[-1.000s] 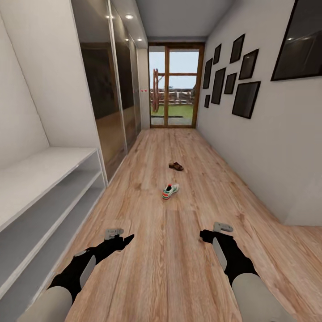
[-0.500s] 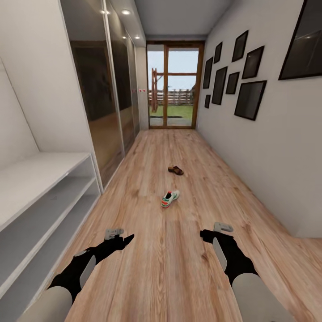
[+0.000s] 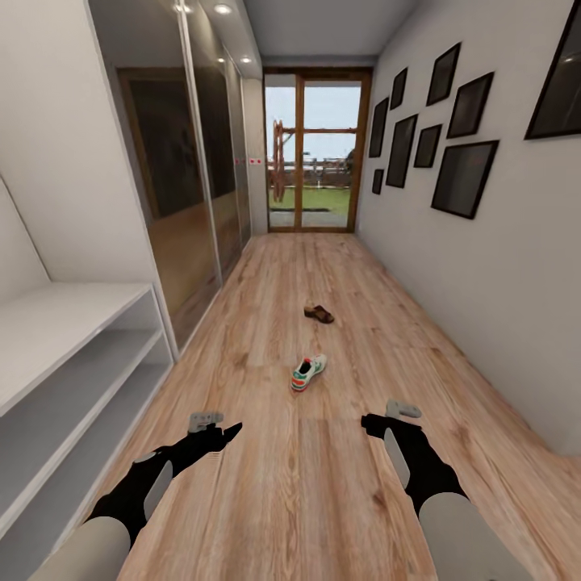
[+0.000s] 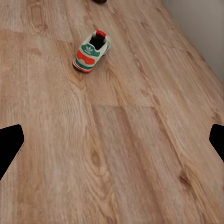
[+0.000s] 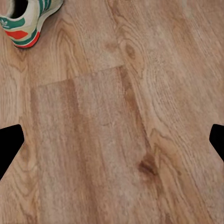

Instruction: Pick up the two gym shoes and the two sandals from the corridor floor and place them onto the hallstand (shoe rack) in the corridor, making sure they are on the rack and not on the floor. Arrange them so the two gym shoes are next to each other and the two sandals are next to each other.

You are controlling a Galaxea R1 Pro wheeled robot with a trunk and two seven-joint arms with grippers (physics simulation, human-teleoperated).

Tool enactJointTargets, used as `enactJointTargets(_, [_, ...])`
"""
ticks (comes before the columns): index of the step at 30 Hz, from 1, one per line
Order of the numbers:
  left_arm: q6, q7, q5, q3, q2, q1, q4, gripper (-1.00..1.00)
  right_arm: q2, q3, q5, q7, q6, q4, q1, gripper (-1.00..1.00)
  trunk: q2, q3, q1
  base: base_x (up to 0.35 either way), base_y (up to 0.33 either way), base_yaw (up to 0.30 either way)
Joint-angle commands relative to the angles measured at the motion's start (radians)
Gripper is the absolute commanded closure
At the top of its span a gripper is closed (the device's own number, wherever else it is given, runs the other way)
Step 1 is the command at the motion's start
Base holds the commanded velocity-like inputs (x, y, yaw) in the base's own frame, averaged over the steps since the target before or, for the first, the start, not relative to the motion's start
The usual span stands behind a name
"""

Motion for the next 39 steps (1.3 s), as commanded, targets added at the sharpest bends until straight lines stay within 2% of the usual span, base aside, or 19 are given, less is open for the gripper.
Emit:
enactJointTargets(1, [0.009,-0.005,0.010,0.003,0.000,0.000,0.000,-1.00,0.001,-0.003,-0.001,-0.002,0.005,-0.002,0.000,-1.00,0.000,-0.001,0.000,0.347,0.000,0.000])
enactJointTargets(12, [0.009,-0.005,0.010,0.003,0.000,0.000,0.000,-1.00,0.001,-0.003,-0.001,-0.002,0.005,-0.002,0.000,-1.00,0.000,-0.001,0.000,0.347,0.060,-0.006])
enactJointTargets(16, [0.009,-0.005,0.010,0.003,0.000,0.000,0.000,-1.00,0.001,-0.004,-0.001,-0.002,0.005,-0.002,0.000,-1.00,0.000,-0.001,0.000,0.339,0.134,-0.183])
enactJointTargets(26, [0.009,-0.005,0.010,0.002,0.000,0.000,0.000,-1.00,0.001,-0.004,-0.001,-0.002,0.005,-0.002,0.000,-1.00,0.000,-0.001,0.000,0.303,0.185,-0.221])
enactJointTargets(39, [0.009,-0.005,0.010,0.002,0.000,0.000,0.000,-1.00,0.001,-0.003,-0.001,-0.002,0.005,-0.002,0.000,-1.00,0.000,-0.001,0.000,0.289,0.205,-0.021])
